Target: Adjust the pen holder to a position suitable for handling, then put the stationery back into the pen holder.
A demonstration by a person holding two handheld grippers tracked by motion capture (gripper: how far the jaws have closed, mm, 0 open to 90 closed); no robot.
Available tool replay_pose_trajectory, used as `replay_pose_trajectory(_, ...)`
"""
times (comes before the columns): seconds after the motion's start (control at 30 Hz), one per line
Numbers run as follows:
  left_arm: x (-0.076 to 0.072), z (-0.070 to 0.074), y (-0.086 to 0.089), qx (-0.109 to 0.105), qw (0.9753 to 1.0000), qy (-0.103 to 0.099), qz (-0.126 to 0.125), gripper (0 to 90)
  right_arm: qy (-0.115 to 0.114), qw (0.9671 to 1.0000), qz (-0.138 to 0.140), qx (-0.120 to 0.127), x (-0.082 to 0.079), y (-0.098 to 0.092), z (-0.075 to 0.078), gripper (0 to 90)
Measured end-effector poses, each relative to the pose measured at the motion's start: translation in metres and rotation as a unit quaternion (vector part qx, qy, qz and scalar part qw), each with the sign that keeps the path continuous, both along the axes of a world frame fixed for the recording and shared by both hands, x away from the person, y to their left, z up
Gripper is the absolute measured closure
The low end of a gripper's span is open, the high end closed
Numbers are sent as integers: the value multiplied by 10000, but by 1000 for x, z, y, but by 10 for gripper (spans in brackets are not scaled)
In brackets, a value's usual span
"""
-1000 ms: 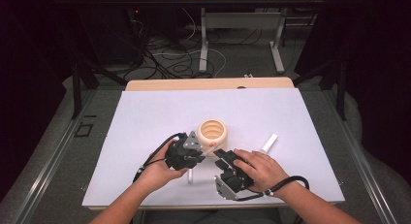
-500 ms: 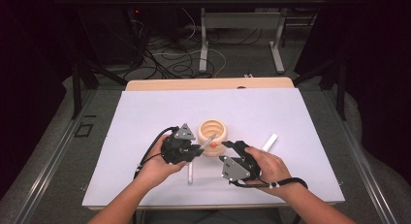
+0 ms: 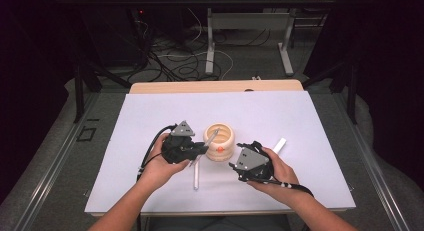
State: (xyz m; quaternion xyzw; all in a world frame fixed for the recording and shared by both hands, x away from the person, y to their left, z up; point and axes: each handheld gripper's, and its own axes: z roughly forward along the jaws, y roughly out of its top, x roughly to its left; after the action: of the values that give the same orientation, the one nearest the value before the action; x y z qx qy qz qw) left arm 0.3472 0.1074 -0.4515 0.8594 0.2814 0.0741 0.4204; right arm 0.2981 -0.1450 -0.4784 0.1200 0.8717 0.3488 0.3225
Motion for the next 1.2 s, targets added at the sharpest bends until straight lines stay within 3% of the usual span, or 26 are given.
replay_pose_trajectory(0.03,-1,0,0,-86,9999,5,96,794,14,10000,-39,19,0,0,-1,355)
replay_pose_trajectory(0.3,5,2,2,-367,9991,-151,170,794,303,9989,-214,285,5,-5,-4,310)
replay_pose_trajectory(0.5,9,3,2,-610,9975,-202,307,794,689,9943,-424,700,12,-11,-6,254)
replay_pose_trajectory(0.7,13,6,1,-902,9945,-271,456,794,1119,9847,-698,1137,20,-21,-10,165)
replay_pose_trajectory(0.97,18,8,-3,-1357,9878,-347,683,795,1477,9671,-939,1846,23,-29,-10,111)
replay_pose_trajectory(1.07,20,10,-5,-1455,9857,-404,743,795,1528,9655,-956,1881,24,-31,-11,83)
replay_pose_trajectory(1.1,21,10,-6,-1474,9854,-400,756,795,1605,9631,-990,1921,24,-30,-12,72)
replay_pose_trajectory(1.2,25,12,-8,-1615,9826,-431,814,795,1680,9601,-1052,1972,26,-30,-13,36)
